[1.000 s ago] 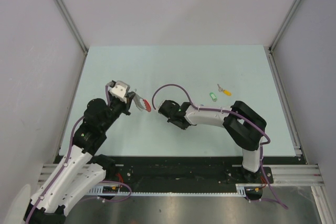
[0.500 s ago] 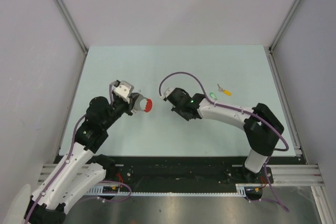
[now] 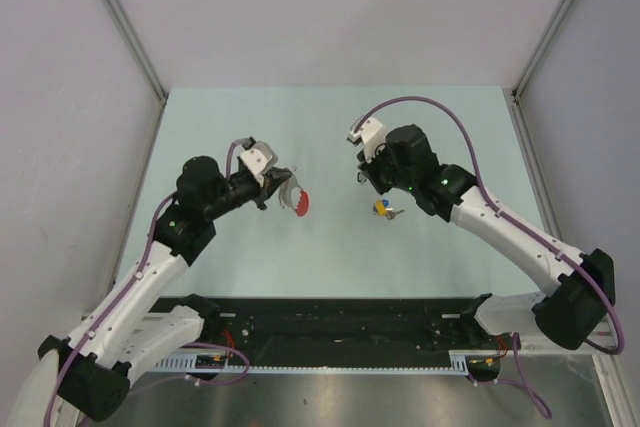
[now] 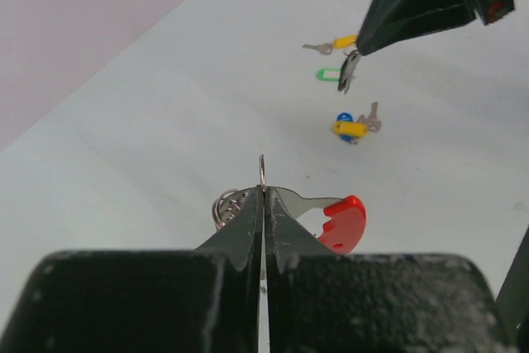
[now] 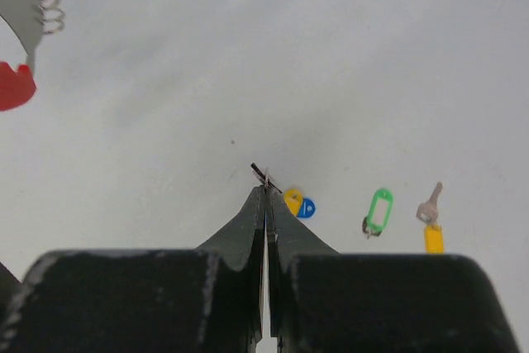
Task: Put the keys on the keyring
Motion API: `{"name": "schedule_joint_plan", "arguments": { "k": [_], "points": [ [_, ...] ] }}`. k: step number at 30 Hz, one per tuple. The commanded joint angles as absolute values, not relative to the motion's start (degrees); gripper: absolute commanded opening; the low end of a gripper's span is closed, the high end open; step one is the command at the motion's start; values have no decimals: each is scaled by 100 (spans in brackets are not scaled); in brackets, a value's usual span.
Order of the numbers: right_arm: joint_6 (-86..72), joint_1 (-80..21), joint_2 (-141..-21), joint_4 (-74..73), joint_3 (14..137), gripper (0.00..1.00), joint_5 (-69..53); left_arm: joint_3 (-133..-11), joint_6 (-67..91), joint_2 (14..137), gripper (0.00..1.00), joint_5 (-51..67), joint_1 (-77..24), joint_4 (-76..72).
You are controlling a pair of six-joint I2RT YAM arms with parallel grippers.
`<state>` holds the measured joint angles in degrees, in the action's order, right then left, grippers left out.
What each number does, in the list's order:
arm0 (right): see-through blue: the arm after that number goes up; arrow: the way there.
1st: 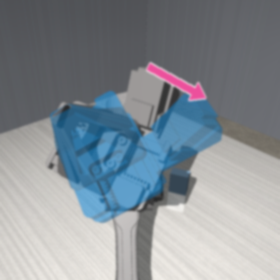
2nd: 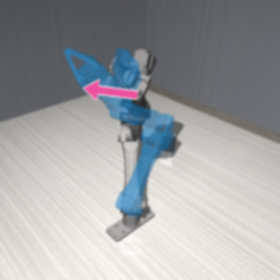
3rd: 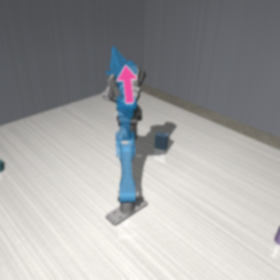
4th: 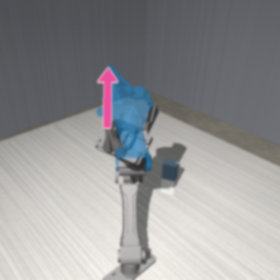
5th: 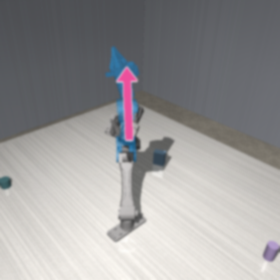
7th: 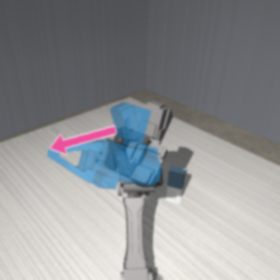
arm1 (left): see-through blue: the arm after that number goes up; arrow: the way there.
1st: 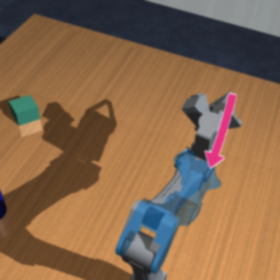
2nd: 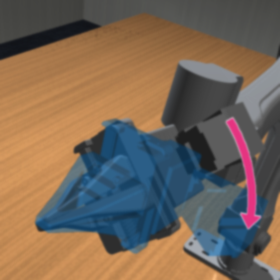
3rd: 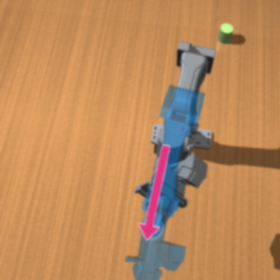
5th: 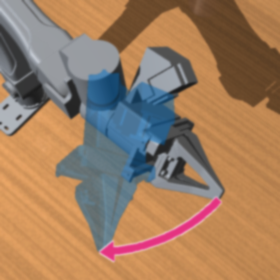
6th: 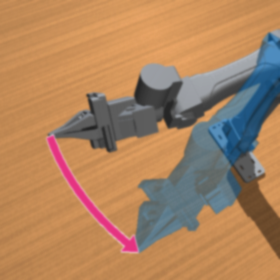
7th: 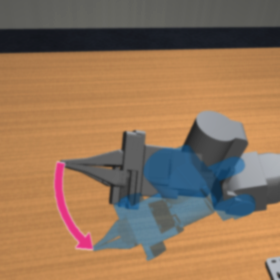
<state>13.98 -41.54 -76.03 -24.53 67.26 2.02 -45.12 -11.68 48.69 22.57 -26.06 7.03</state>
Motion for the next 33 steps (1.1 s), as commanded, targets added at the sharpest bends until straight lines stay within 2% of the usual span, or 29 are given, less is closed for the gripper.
{"name": "schedule_joint_plan", "arguments": {
  "k": [1,8,17,33],
  "points": [
    [1477,-3719,-7129,-1820,6618,0,-1290,-5001,-1537,5184,0,3295,-2566,290],
    [1494,-3252,-6803,-1275,6355,0,-2626,-5466,-1837,5808,1,4209,-2566,290],
    [1845,-3234,-6733,-1029,6223,0,-3593,-5494,-2171,6319,0,5422,-2566,308],
    [2417,-3604,-6741,-694,6012,0,-4095,-5089,-2215,6328,0,5783,-2575,254]
  ]
}}
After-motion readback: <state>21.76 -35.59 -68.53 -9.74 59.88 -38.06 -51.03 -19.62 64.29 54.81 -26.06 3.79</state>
